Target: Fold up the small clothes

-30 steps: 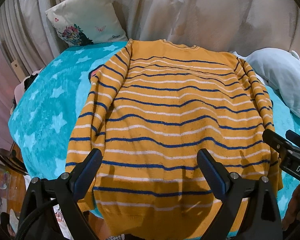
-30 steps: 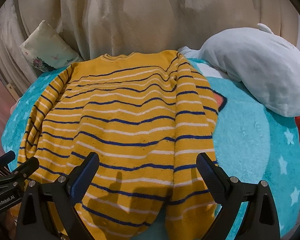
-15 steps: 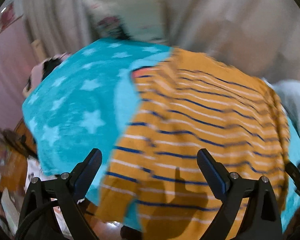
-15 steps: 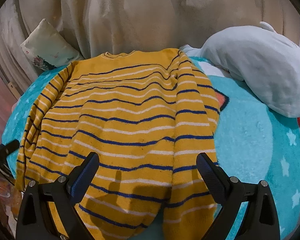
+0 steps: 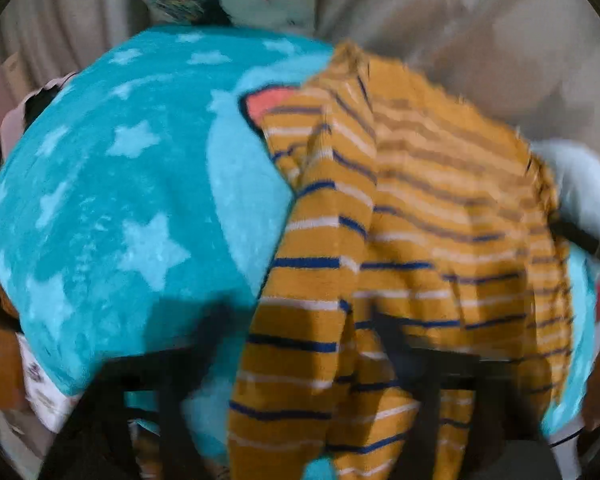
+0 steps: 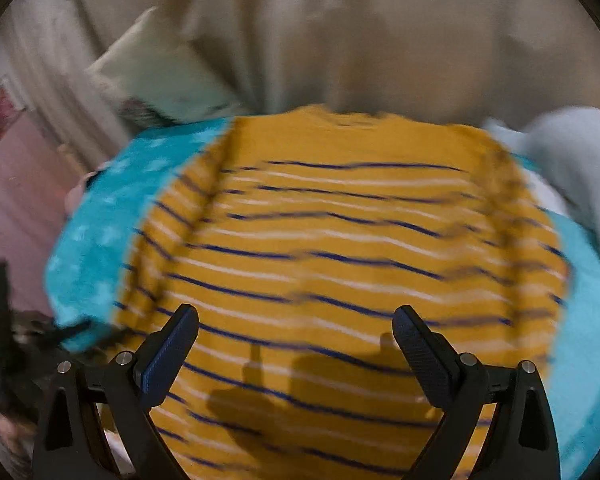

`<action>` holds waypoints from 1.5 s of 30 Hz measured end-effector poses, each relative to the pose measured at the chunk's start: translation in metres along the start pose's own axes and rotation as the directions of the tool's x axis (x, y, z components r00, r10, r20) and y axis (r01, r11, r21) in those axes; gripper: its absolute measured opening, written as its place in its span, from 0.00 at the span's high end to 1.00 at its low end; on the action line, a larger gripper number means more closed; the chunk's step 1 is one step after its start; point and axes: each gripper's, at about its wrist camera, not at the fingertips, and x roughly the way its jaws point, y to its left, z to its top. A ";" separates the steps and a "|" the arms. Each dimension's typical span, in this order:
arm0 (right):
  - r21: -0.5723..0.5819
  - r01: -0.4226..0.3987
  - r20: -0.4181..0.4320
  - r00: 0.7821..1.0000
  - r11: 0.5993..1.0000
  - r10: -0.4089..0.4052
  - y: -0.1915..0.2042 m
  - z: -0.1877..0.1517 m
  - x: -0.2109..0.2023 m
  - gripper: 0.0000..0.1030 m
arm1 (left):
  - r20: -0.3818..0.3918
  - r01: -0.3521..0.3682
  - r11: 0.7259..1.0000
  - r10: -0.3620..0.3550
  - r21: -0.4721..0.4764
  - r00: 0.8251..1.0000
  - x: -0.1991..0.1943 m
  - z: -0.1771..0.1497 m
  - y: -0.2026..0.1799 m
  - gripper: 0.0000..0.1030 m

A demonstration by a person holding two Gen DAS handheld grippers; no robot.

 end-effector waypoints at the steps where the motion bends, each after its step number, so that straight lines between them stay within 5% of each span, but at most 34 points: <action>1: 0.003 -0.051 -0.021 0.998 0.999 0.051 0.015 0.011 0.010 0.03 | -0.031 0.012 1.000 -0.012 0.001 0.999 0.005 0.002 0.004 0.87; 6: 0.037 -0.208 -0.116 0.971 0.978 0.211 0.072 0.051 0.060 0.03 | -0.041 0.082 0.996 -0.084 -0.030 0.996 0.000 0.008 0.029 0.89; 11: -0.002 -0.148 -0.165 0.975 0.989 0.145 0.124 0.073 0.108 0.04 | -0.030 0.109 0.994 -0.109 0.002 0.994 -0.013 0.018 0.046 0.90; 13: -0.020 -0.073 -0.193 0.979 0.997 0.068 0.134 0.075 0.129 0.14 | -0.027 0.119 0.993 -0.118 0.013 0.993 -0.015 0.024 0.053 0.90; 15: -0.017 -0.054 -0.242 0.969 0.998 0.048 0.141 0.077 0.151 0.64 | -0.020 0.128 0.992 -0.128 0.012 0.992 -0.019 0.029 0.063 0.90; 17: 0.031 -0.067 -0.283 0.956 0.997 0.073 0.141 0.080 0.167 0.84 | -0.013 0.142 0.990 -0.142 -0.017 0.990 -0.024 0.035 0.080 0.90; 20: 0.017 -0.072 -0.281 0.957 0.997 0.073 0.157 0.088 0.179 0.90 | 0.024 0.139 0.987 -0.138 -0.083 0.990 -0.028 0.047 0.107 0.90; 28: -0.140 -0.197 -0.249 0.956 0.970 0.158 0.265 0.140 0.221 0.93 | 0.097 0.028 0.978 -0.008 -0.206 0.995 -0.042 0.076 0.181 0.89; 31: -0.231 -0.210 -0.265 0.953 0.950 0.146 0.299 0.142 0.247 0.90 | 0.103 -0.005 0.972 0.030 -0.237 0.994 -0.046 0.079 0.200 0.89; 33: -0.258 -0.202 -0.281 0.951 0.945 0.127 0.308 0.138 0.256 0.78 | 0.112 -0.001 0.966 0.031 -0.258 0.993 -0.052 0.076 0.212 0.86; 39: -0.317 -0.150 -0.105 0.987 0.937 0.122 0.283 0.126 0.192 0.44 | 0.107 0.073 0.960 -0.045 -0.272 0.993 -0.054 0.060 0.205 0.75; 45: -0.124 -0.074 -0.076 0.995 0.990 0.064 0.173 0.091 0.131 0.43 | 0.050 0.144 0.977 -0.138 -0.156 0.989 -0.043 0.041 0.146 0.72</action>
